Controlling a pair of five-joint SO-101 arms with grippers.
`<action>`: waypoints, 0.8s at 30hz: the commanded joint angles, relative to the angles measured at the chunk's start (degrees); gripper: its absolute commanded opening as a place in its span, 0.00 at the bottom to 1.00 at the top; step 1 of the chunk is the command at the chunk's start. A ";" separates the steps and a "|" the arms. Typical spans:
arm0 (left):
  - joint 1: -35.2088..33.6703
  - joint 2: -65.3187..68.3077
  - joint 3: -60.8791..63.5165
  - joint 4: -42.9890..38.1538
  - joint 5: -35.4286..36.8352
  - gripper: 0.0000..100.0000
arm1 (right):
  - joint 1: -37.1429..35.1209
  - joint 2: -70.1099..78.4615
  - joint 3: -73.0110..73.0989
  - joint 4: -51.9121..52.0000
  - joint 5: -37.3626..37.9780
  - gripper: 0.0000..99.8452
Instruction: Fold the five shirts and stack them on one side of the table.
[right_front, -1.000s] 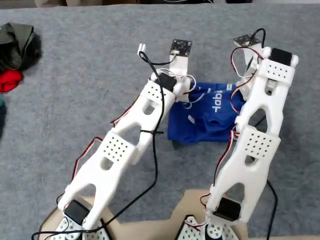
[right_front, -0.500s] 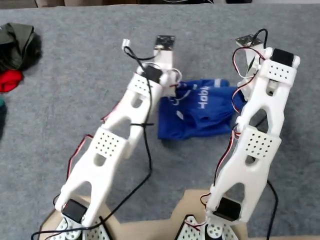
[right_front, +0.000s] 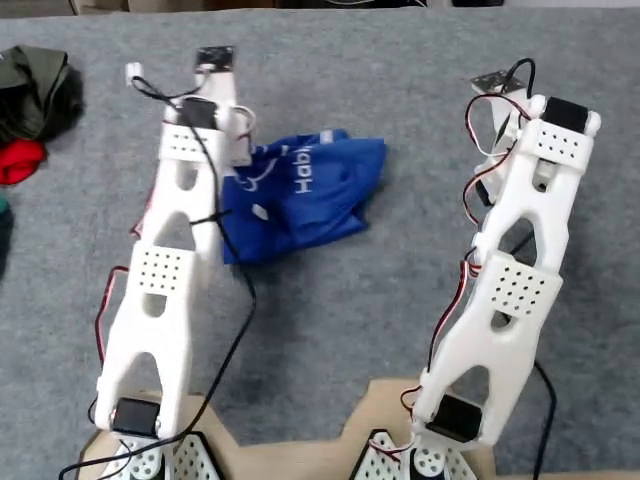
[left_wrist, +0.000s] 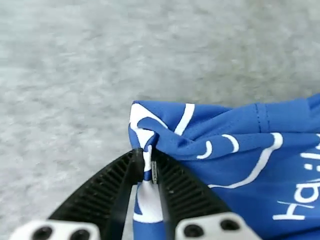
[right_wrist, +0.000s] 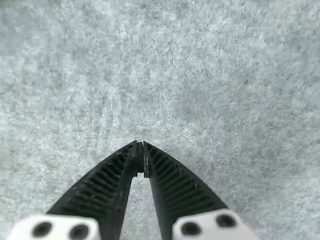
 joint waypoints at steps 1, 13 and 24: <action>-1.32 -0.84 -3.87 2.29 -1.05 0.02 | -0.75 -0.40 -2.42 0.53 -0.44 0.01; 3.25 -1.19 -10.29 4.66 8.00 0.28 | -2.86 -0.31 -2.33 2.55 -0.44 0.01; 1.67 -4.79 -9.05 3.69 9.14 0.28 | -2.95 -0.31 -2.24 2.55 -0.44 0.01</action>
